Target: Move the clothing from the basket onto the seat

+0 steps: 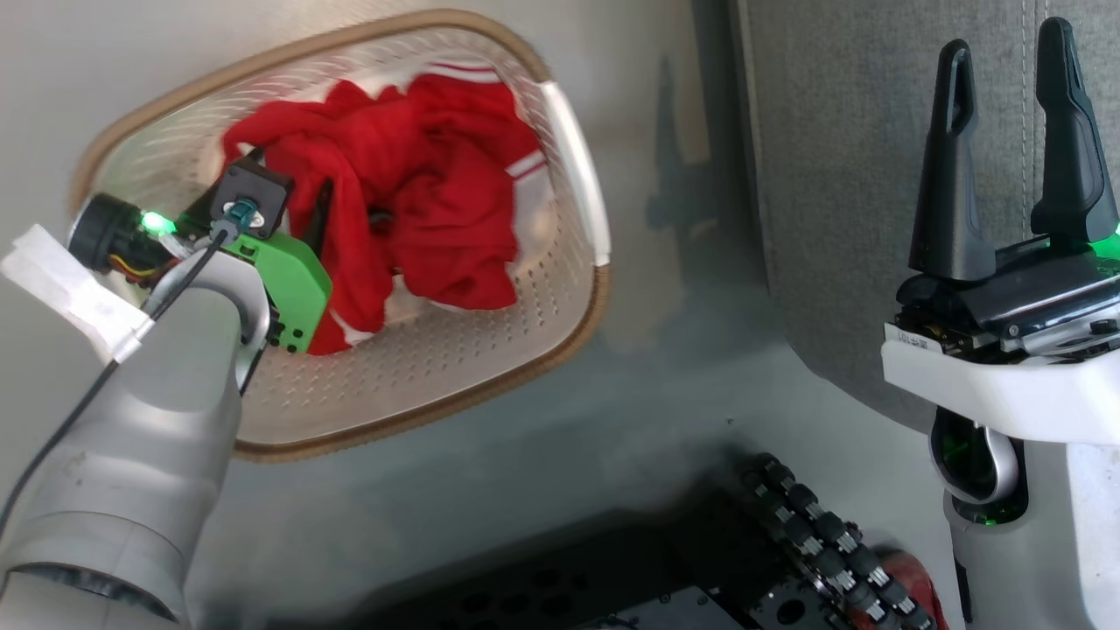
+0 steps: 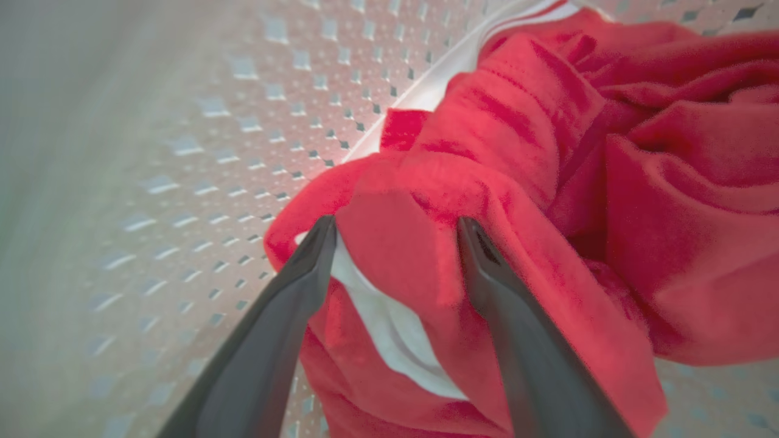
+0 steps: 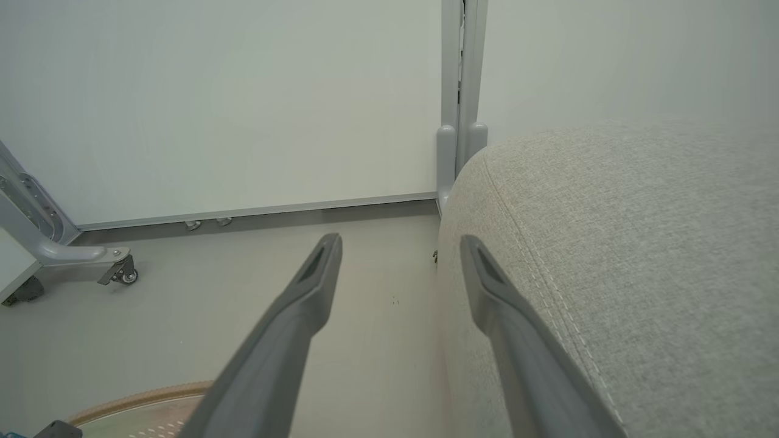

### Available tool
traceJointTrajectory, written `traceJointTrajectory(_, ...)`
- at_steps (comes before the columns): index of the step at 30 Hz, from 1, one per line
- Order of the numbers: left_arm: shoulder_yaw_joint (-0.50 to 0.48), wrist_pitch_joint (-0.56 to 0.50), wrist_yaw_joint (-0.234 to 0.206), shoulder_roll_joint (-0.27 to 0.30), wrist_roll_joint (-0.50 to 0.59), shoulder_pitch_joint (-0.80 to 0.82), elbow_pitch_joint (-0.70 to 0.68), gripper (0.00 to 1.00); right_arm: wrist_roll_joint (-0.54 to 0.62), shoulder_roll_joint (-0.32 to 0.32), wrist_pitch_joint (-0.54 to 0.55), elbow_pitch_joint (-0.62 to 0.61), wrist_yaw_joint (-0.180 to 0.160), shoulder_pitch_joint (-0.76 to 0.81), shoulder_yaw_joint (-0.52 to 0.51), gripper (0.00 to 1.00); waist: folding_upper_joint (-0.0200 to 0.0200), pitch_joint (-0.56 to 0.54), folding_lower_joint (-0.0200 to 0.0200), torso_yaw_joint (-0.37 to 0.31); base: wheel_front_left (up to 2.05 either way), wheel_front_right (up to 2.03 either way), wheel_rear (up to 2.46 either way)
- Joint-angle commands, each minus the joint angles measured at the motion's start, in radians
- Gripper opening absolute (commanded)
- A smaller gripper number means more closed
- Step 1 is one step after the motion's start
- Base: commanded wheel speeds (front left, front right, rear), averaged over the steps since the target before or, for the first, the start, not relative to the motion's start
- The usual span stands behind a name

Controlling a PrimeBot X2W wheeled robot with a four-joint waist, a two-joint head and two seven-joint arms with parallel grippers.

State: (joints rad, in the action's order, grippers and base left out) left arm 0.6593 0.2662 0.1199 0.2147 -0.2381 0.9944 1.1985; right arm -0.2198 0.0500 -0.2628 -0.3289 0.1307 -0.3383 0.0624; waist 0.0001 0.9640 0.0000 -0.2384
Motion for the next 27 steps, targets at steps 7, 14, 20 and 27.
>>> traceJointTrajectory(7,0.004,-0.002,0.009,0.000,-0.016,0.010,0.020,1.00,-0.012,0.000,-0.003,0.003,0.000,-0.006,-0.001,1.00,-0.0001,0.043,0.0000,-0.037,0.00,0.00,0.00)
traceJointTrajectory(14,0.032,-0.002,0.010,-0.003,-0.007,0.010,-0.012,0.00,-0.020,0.001,-0.003,0.007,0.000,-0.011,0.004,1.00,-0.0001,0.039,0.0000,-0.032,0.00,0.00,0.00)
traceJointTrajectory(20,0.040,-0.002,0.012,0.000,-0.008,-0.015,-0.085,0.00,-0.012,0.001,-0.003,0.022,0.000,-0.012,-0.006,1.00,-0.0001,0.006,0.0000,-0.016,0.00,0.00,0.00)
traceJointTrajectory(27,0.004,-0.002,0.011,-0.017,-0.043,-0.102,-0.202,0.00,0.015,0.001,-0.003,0.055,0.000,0.018,-0.009,1.00,-0.0001,-0.121,0.0000,0.022,0.00,0.00,0.00)
